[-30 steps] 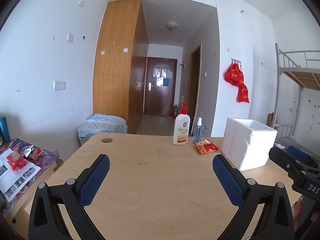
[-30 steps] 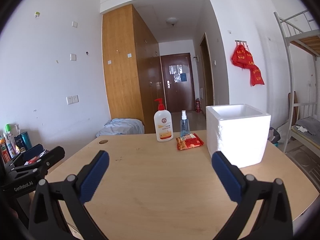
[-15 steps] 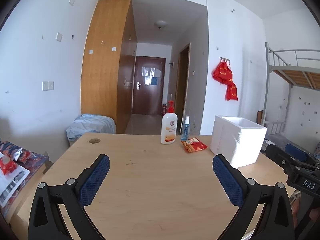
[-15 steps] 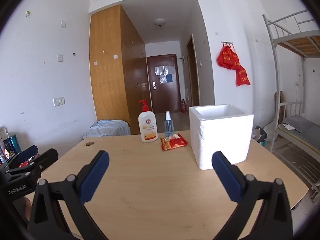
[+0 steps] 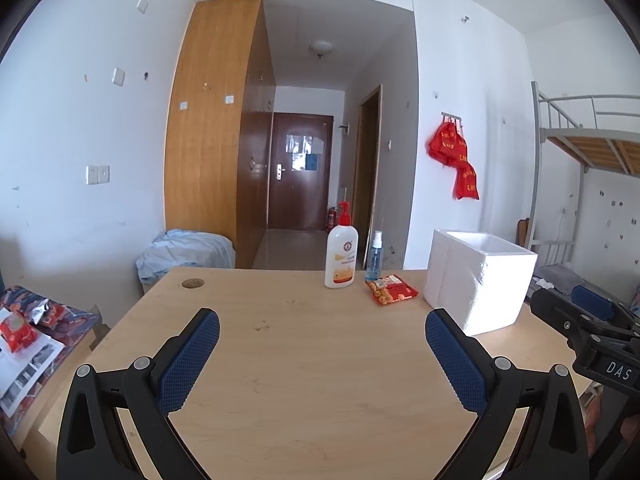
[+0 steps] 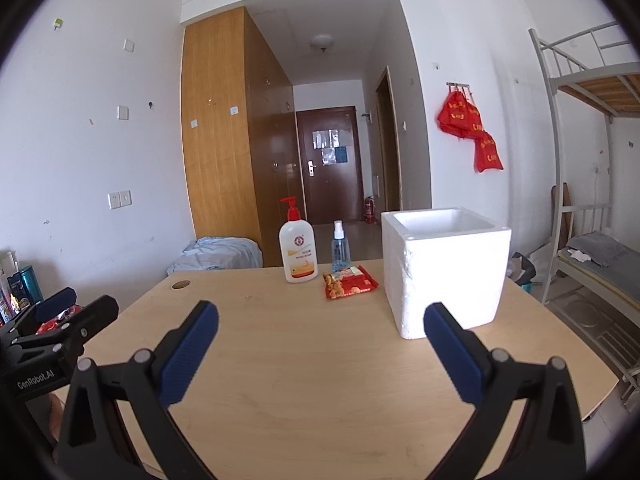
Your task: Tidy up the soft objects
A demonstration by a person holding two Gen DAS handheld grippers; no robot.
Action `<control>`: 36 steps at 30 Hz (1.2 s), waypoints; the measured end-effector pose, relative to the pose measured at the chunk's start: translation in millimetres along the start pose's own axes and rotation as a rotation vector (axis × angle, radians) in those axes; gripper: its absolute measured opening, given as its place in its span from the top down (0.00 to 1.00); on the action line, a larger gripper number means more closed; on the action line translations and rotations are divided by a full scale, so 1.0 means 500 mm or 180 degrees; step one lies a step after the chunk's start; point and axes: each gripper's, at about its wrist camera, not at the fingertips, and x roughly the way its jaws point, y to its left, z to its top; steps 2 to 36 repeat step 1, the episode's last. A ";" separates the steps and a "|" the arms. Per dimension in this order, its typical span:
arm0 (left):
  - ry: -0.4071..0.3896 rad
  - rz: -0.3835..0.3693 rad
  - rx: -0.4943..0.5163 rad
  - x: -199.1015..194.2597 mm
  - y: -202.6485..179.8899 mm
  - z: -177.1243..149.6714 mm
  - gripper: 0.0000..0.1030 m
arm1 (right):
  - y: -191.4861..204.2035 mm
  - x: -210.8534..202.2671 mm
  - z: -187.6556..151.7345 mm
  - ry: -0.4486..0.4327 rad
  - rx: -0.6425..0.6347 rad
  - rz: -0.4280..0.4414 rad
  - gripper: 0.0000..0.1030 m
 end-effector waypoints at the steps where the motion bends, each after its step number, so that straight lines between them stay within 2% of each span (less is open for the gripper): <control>1: -0.0006 0.0000 0.0003 0.000 0.000 0.000 0.00 | 0.000 0.000 0.000 0.0003 0.0000 0.0005 0.00; 36: -0.0006 0.0000 0.0003 0.000 0.000 0.000 0.00 | 0.000 0.000 0.000 0.0003 0.0000 0.0005 0.00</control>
